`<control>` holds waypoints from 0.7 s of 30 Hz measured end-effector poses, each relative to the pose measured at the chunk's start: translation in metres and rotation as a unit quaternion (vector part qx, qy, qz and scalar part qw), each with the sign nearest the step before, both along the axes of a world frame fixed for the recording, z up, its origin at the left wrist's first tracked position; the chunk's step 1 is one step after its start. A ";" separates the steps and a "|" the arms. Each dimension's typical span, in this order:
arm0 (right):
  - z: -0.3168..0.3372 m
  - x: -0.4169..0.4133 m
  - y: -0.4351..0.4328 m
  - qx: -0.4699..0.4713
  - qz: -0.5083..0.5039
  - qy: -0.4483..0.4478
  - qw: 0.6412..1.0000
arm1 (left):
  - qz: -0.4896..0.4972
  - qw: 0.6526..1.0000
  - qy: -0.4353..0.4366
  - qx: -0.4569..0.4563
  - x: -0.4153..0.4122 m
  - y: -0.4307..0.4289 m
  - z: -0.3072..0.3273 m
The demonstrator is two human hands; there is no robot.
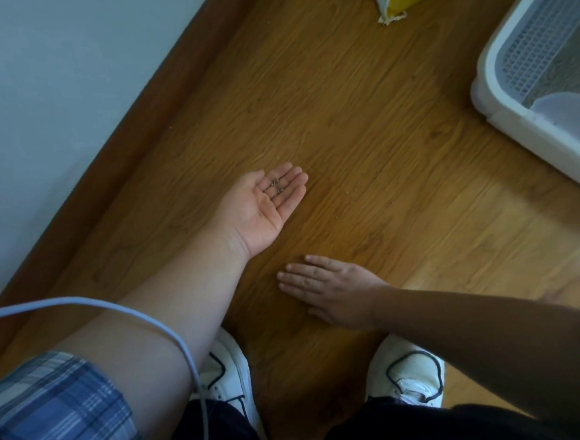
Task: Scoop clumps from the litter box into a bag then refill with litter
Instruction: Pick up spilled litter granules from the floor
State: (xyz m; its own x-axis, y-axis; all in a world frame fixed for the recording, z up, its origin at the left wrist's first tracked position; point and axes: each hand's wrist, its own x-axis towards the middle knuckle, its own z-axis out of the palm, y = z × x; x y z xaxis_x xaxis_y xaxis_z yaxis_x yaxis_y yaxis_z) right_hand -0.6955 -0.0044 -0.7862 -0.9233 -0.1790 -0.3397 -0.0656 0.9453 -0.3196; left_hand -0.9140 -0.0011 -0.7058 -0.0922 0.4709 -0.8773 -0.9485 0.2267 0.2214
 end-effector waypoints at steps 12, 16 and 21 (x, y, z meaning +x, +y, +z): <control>0.001 -0.010 0.055 0.057 -0.133 0.000 0.989 | -0.009 1.000 -0.013 -0.002 0.013 0.010 -0.006; 0.005 -0.005 0.076 0.080 -0.203 -0.012 0.976 | -0.014 1.000 -0.016 0.000 0.014 0.016 -0.003; 0.011 0.008 0.088 0.076 -0.259 -0.002 0.963 | -0.023 1.000 -0.018 0.000 0.019 0.022 -0.002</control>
